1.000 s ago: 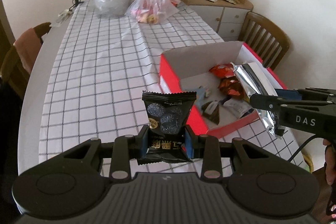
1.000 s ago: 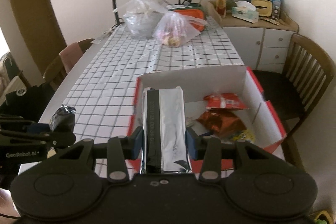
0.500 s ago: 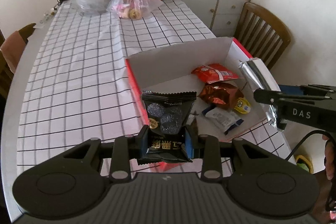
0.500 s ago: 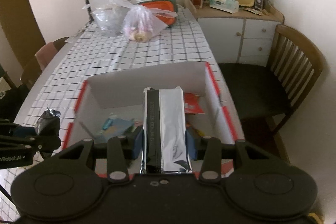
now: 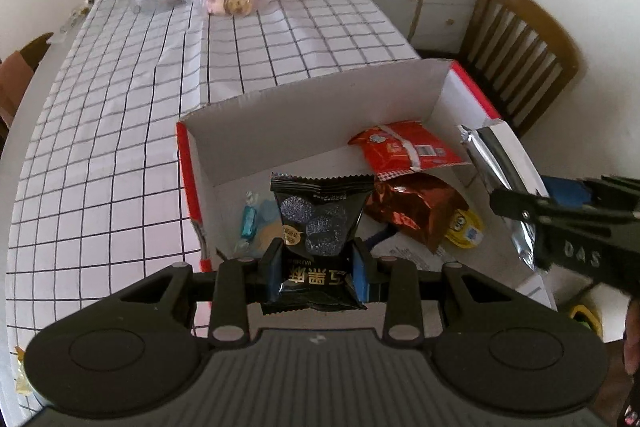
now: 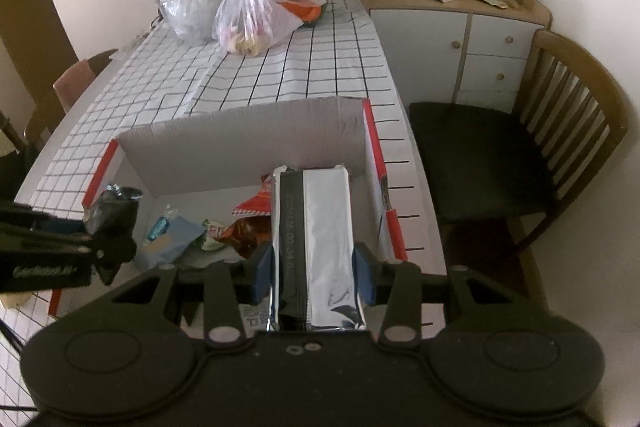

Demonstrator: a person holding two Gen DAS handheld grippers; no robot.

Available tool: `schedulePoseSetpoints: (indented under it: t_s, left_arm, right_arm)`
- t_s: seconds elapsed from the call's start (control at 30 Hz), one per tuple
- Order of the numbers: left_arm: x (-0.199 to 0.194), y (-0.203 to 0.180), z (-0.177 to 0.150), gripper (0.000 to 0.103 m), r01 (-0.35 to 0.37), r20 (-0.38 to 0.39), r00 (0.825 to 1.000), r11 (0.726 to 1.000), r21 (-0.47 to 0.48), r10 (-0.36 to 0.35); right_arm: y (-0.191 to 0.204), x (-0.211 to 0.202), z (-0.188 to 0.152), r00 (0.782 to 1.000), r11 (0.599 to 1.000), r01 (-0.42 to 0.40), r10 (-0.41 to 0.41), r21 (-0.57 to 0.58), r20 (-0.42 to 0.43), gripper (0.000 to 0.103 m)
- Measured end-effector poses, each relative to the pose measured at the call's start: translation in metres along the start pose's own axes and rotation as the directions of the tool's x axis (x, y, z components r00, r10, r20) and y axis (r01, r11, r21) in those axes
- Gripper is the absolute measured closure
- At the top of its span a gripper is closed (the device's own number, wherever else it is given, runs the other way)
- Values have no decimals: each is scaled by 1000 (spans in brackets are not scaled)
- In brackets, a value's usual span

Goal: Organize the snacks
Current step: 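Carry the black packet and silver bar up and over the red box, then open both grippers to drop the black packet and silver bar into the box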

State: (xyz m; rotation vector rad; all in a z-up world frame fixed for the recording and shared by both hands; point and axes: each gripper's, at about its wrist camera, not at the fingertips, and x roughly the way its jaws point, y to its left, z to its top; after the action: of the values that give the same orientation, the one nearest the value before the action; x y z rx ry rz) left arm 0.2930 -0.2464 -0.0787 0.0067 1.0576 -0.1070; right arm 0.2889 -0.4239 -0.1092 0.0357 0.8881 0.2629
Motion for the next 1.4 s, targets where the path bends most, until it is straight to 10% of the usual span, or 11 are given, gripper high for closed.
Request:
schedulePoseSetpoints:
  t_s: [0.9, 1.4]
  left_arm:
    - [82, -12, 26, 68, -22, -196, 980, 1000, 13, 24]
    - [51, -9, 18, 47, 7, -108, 994, 1000, -5, -7]
  right_arm:
    - [0, 39, 0, 996, 998, -47, 43, -46, -80, 61]
    - [0, 16, 0, 994, 994, -98, 96, -43, -46, 43]
